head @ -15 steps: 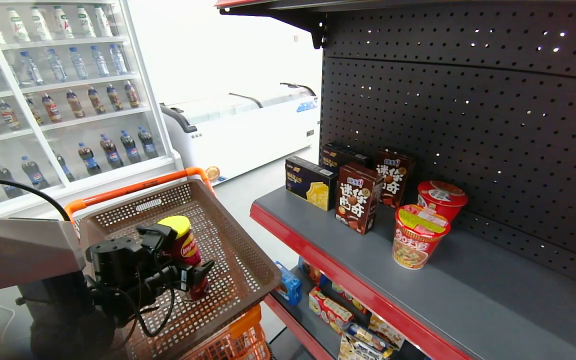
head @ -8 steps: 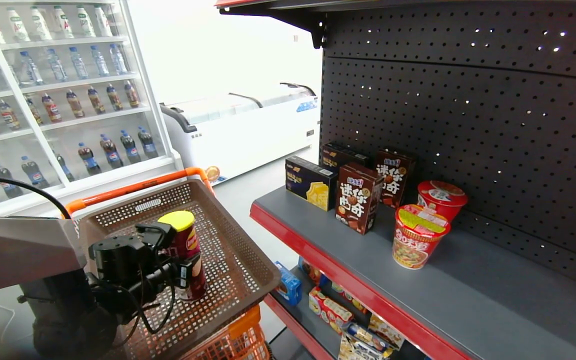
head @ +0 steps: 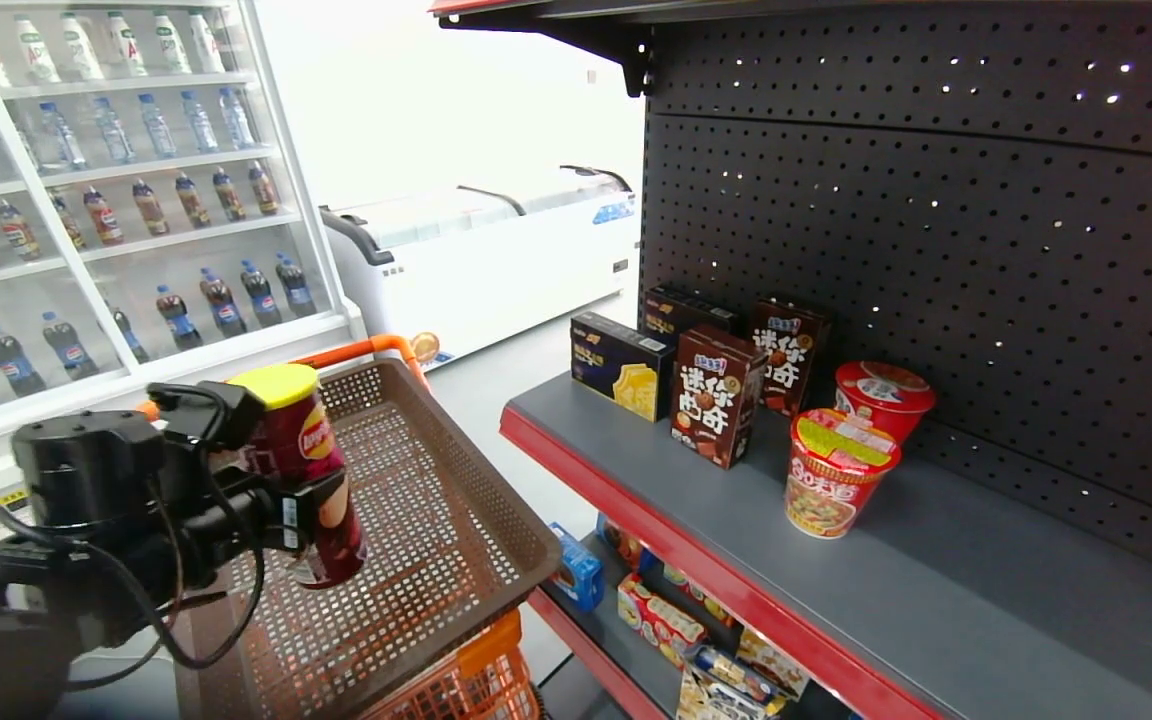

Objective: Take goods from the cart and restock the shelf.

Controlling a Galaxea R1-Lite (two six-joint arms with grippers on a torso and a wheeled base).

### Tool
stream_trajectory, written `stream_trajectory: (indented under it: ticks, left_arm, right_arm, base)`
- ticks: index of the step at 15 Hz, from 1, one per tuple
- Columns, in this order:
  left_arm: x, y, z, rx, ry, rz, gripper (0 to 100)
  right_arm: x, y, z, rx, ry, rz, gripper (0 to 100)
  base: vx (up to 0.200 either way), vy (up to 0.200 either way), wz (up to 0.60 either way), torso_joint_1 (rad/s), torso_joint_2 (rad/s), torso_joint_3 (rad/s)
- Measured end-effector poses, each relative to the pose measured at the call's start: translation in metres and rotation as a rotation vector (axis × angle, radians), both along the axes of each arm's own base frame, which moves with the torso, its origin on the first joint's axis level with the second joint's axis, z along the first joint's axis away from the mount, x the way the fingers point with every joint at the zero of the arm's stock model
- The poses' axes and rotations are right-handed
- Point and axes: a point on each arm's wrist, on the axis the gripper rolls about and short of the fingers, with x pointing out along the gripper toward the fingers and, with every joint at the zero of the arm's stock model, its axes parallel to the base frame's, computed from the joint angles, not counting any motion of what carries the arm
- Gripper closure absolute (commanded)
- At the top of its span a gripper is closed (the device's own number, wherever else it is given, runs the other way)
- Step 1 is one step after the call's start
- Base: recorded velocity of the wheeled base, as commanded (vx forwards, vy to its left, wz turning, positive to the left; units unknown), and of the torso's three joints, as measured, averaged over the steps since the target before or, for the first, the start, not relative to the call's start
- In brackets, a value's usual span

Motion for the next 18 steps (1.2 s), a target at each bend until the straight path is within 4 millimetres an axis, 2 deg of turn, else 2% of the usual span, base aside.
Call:
stream_trajectory:
  ticks: [2,5,8,10,14,18]
  left_arm:
    - [-0.035,0.001,0.026,-0.003,-0.026,-0.004,100]
    - [-0.085,0.002,0.038,-0.009,-0.073,-0.010,100]
    - [-0.119,0.003,0.048,-0.008,-0.169,-0.011,100]
    - [-0.140,0.004,0.048,-0.008,-0.218,-0.007,100]
    - [-0.180,0.007,0.034,-0.002,-0.192,0.017,100]
    - [-0.203,0.007,0.030,-0.007,-0.186,0.009,100]
  right_arm:
    - [0.000,0.000,0.000,0.000,0.000,0.000,0]
    - [0.000,0.000,0.000,0.000,0.000,0.000,0]
    - [0.000,0.000,0.000,-0.001,0.000,0.001,0]
    - [0.000,0.000,0.000,-0.002,0.000,0.002,0]
    - [0.000,0.000,0.000,0.000,0.000,0.002,0]
    - [0.000,0.000,0.000,-0.001,0.000,0.001,0]
  base:
    - [0.000,0.000,0.00,0.000,0.00,0.000]
    - [0.000,0.000,0.00,0.000,0.00,0.000]
    - [0.000,0.000,0.00,0.000,0.00,0.000]
    - [0.000,0.000,0.00,0.000,0.00,0.000]
    - [0.000,0.000,-0.60,-0.006,0.00,0.005]
    - [0.000,0.000,-0.60,0.002,0.00,0.005]
